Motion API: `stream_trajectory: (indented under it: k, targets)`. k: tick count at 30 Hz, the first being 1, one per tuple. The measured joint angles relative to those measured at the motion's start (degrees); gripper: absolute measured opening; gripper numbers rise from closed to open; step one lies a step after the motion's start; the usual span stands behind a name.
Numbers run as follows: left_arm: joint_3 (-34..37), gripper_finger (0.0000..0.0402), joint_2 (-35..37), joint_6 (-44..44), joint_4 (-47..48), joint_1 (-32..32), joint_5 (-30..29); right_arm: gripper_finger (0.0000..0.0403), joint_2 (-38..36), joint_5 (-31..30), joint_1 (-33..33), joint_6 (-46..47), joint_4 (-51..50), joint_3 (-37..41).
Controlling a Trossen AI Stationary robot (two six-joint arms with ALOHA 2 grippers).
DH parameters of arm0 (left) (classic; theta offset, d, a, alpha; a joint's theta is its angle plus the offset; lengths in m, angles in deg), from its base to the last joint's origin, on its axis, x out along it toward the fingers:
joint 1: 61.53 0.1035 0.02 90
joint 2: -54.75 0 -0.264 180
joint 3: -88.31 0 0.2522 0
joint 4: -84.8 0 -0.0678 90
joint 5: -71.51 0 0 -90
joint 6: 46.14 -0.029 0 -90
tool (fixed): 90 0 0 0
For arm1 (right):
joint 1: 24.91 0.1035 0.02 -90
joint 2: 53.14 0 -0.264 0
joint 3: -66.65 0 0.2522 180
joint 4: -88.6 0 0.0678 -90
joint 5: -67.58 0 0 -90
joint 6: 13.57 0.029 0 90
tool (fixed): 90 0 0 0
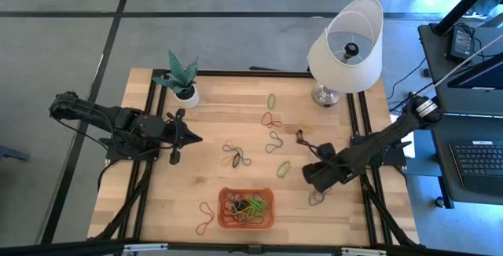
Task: Pick and place rubber bands into bin
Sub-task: Put the right red rubber band into the bin
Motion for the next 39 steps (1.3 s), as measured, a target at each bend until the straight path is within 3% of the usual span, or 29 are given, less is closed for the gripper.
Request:
stream_trajectory:
  k: [7, 15, 21, 26, 32, 35, 39]
  targets:
    - [0.00, 0.0006, 0.00, 1.48, 0.02, 0.00, 0.00, 0.0191, 0.06, 2.50, 0.00, 5.43, 4.95, 6.25]
    - [0.00, 0.0006, 0.00, 1.39, 0.20, 0.00, -0.02, 0.0304, 0.06, 2.49, 0.00, 5.13, 6.55, 7.22]
    - [-0.01, 0.0006, 0.00, 1.33, 0.23, 0.00, -0.04, 0.0348, 1.81, 2.51, 0.00, 5.02, 6.62, 7.22]
    - [-0.02, 0.0006, 0.00, 1.33, 0.46, 0.00, -0.04, 0.0351, 7.03, 7.46, -0.02, 4.91, 8.57, 7.22]
    - [-0.02, 0.0006, 0.00, 1.33, 0.48, 0.00, -0.04, 0.0338, 11.44, 7.54, 0.02, 6.11, 11.33, 6.75]
    - [-0.02, 0.0006, 0.00, 1.33, 0.50, 0.00, 0.02, 0.0304, 11.83, 7.60, 0.00, 8.75, 11.64, 6.44]
    - [-0.02, 0.0006, 0.00, 1.33, 0.50, 0.00, 0.04, 0.0229, 12.02, 7.53, 0.57, 11.08, 11.87, 6.37]
